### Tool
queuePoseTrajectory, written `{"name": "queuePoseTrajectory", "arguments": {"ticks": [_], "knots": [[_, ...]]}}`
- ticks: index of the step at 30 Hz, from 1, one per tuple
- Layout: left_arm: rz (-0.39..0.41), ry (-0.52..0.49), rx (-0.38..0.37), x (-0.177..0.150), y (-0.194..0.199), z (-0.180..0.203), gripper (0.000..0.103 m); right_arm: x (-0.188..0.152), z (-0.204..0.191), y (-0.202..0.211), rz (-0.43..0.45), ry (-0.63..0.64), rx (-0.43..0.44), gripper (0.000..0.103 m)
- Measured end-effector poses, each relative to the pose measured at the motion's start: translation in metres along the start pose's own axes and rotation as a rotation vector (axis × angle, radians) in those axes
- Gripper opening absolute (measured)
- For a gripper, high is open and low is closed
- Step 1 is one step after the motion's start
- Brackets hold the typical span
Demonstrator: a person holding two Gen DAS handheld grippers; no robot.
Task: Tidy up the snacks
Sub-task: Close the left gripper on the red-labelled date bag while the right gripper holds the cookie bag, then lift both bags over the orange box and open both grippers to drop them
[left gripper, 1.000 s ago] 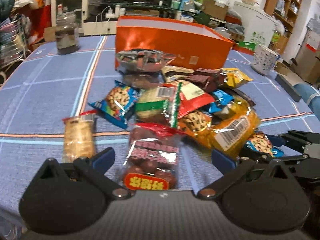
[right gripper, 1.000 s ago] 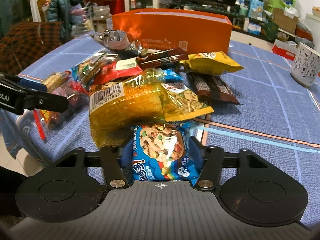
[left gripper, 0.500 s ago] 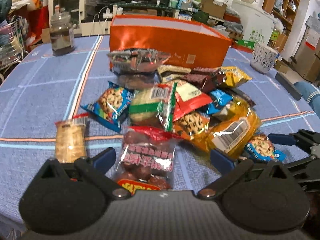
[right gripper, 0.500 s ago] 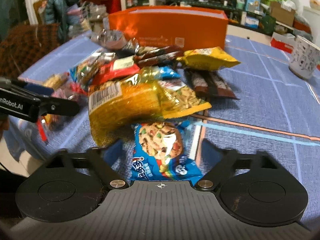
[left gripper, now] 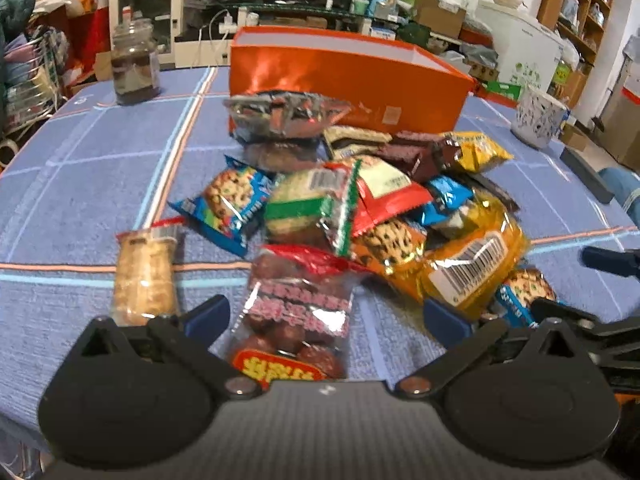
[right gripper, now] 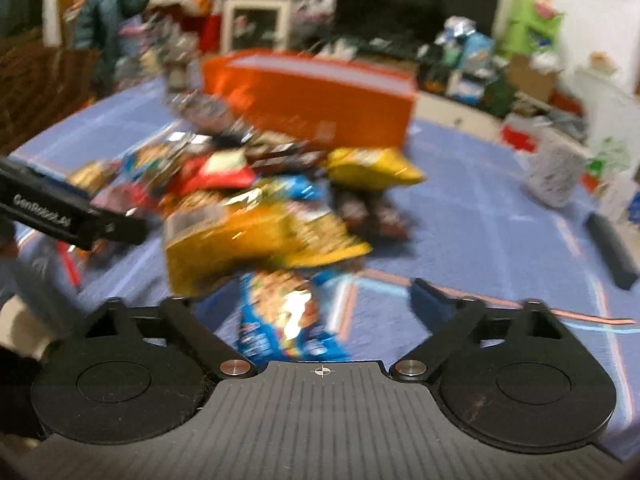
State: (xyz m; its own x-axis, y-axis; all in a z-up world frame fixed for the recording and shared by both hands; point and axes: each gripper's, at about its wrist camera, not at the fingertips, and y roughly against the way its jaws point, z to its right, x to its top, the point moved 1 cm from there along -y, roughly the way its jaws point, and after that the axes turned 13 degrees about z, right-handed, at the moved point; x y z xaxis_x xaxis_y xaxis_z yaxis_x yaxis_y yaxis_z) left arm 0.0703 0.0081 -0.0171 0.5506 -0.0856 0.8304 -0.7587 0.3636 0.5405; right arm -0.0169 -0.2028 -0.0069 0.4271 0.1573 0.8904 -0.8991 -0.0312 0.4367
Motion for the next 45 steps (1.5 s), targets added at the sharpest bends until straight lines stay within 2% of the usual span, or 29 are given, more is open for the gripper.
{"name": "queuePoseTrajectory", "arguments": {"ticks": [2, 7, 12, 18, 20, 24, 27, 28, 30, 34, 39, 45], "knots": [[-0.015, -0.006, 0.005, -0.001, -0.003, 0.002, 0.102, -0.002, -0.005, -0.007, -0.018, 0.017, -0.004, 0.065], [-0.047, 0.054, 0.050, -0.002, -0.008, -0.005, 0.102, -0.006, -0.005, -0.019, -0.064, -0.022, 0.053, 0.056], [-0.059, 0.092, 0.043, -0.002, -0.010, -0.010, 0.102, -0.004, -0.010, -0.026, -0.082, -0.049, 0.101, 0.055], [-0.060, 0.021, 0.030, -0.003, -0.016, 0.000, 0.102, -0.010, -0.013, -0.035, -0.123, -0.035, 0.099, 0.054], [-0.059, -0.001, 0.028, -0.002, -0.016, 0.004, 0.096, -0.009, -0.012, -0.035, -0.125, -0.041, 0.095, 0.048], [-0.064, 0.001, 0.014, -0.002, -0.015, 0.002, 0.074, -0.009, -0.007, -0.035, -0.135, -0.064, 0.102, 0.044], [-0.061, -0.016, 0.018, -0.003, -0.013, 0.001, 0.065, -0.010, -0.005, -0.035, -0.142, -0.081, 0.107, 0.044], [-0.057, -0.020, 0.026, -0.003, -0.012, 0.001, 0.059, -0.010, -0.005, -0.036, -0.144, -0.087, 0.109, 0.041], [-0.054, -0.023, 0.027, -0.003, -0.010, 0.001, 0.054, -0.009, -0.005, -0.035, -0.143, -0.093, 0.108, 0.038], [-0.041, 0.006, -0.010, 0.000, -0.005, 0.000, 0.053, -0.007, -0.005, -0.029, -0.115, -0.091, 0.112, 0.038], [0.006, -0.056, 0.019, 0.006, 0.007, 0.005, 0.053, -0.003, -0.006, -0.024, -0.093, -0.074, 0.104, 0.038], [0.014, -0.067, 0.072, 0.012, 0.014, 0.001, 0.053, -0.001, -0.005, -0.017, -0.072, -0.055, 0.076, 0.038]]}}
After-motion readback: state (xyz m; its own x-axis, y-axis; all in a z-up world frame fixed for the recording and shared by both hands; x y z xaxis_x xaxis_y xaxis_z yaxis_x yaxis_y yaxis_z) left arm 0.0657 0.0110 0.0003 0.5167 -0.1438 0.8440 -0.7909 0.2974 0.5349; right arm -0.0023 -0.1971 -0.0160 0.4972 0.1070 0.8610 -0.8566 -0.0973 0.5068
